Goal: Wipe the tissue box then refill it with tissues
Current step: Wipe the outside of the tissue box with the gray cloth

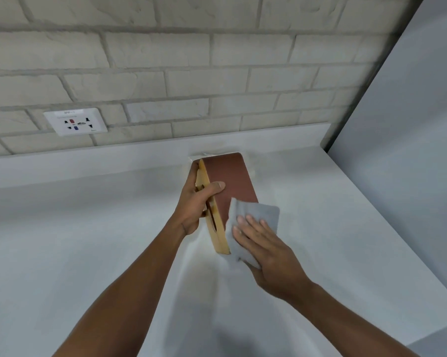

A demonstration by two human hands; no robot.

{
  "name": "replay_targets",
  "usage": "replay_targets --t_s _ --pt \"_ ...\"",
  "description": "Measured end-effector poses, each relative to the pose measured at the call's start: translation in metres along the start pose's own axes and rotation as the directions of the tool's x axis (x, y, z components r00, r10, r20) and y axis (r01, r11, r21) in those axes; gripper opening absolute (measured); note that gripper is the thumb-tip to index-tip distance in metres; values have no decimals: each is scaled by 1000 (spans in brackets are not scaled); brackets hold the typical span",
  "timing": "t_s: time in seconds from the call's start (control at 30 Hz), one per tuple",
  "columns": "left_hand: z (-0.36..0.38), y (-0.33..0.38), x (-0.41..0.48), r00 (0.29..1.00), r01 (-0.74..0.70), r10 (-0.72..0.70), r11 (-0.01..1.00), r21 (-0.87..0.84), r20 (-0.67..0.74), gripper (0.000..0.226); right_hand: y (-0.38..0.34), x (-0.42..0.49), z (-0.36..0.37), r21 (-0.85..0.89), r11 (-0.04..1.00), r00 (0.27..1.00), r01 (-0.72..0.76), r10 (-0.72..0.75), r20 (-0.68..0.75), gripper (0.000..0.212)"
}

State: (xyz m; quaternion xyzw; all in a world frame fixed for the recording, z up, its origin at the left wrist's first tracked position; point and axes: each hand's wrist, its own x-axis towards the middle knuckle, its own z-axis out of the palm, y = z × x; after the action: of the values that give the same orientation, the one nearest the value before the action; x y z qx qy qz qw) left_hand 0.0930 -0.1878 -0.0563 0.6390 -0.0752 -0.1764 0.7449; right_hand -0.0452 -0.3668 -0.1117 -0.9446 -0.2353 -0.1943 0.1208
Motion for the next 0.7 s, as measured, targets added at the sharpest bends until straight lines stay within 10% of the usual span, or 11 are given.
replay_targets --t_s 0.37,0.7 --pt "1 1 1 995 83 -82 996 14 -55 55 -5 57 2 -26 995 994 -95 93 -60 56" --pt "-2 3 2 994 80 -80 997 -4 -80 48 30 -32 3 -116 973 978 198 -189 86 49"
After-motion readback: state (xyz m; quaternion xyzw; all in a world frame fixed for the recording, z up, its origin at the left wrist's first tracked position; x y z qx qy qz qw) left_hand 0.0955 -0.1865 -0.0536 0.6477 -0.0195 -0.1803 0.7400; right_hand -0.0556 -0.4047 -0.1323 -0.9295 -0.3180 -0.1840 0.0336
